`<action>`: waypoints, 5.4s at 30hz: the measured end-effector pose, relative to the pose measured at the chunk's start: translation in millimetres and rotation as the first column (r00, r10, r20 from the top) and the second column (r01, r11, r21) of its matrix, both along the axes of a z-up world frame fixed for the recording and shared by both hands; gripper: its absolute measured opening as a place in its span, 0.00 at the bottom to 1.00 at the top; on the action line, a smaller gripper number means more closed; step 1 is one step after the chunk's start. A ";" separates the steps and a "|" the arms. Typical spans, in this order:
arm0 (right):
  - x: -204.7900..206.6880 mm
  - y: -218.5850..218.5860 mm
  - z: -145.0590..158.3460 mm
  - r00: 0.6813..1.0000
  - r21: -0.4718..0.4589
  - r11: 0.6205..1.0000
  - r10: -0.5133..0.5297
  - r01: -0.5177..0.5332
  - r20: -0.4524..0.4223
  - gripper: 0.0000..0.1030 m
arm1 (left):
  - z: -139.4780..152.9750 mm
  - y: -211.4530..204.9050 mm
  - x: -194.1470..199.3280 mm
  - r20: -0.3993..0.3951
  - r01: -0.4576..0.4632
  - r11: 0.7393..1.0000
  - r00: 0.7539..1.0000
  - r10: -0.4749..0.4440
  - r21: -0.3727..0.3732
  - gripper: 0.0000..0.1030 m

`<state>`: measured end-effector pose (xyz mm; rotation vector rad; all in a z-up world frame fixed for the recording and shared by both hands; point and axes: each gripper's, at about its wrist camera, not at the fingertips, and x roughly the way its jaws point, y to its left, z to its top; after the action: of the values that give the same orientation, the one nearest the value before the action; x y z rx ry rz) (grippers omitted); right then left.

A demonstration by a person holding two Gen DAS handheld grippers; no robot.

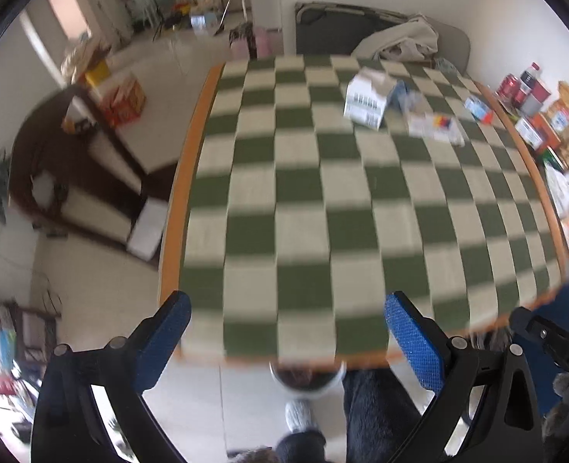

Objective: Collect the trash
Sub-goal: 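Move both tools back over the table, then grasp the white open box with the left tool while the right tool grasps the tablet box, then carry the white box and tablet box over the white bin, then open both tools to drop the two boxes into the bin, then move both tools back over the table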

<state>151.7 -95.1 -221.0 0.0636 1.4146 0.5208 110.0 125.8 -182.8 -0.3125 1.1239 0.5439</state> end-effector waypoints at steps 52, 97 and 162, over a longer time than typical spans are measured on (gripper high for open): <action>391.3 154.9 -169.3 0.951 -0.351 0.884 0.295 -0.310 -0.097 0.81 | -134.7 72.9 386.5 -0.312 0.171 0.969 0.924 -0.221 -0.179 0.72; -154.5 -40.0 -173.9 0.977 -0.122 0.987 0.081 -0.107 -0.199 0.77 | -242.7 -58.8 -154.2 -0.311 -0.091 0.933 0.950 -0.024 -0.349 0.72; -171.9 -22.2 -242.2 0.980 -0.270 0.943 0.191 -0.197 -0.052 1.00 | -217.1 -82.9 -224.0 -0.299 -0.104 0.959 0.954 0.022 -0.263 1.00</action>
<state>-20.2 -117.3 -463.1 -0.2960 1.5142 0.4823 -114.1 42.9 -399.9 -0.5239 1.4879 0.5001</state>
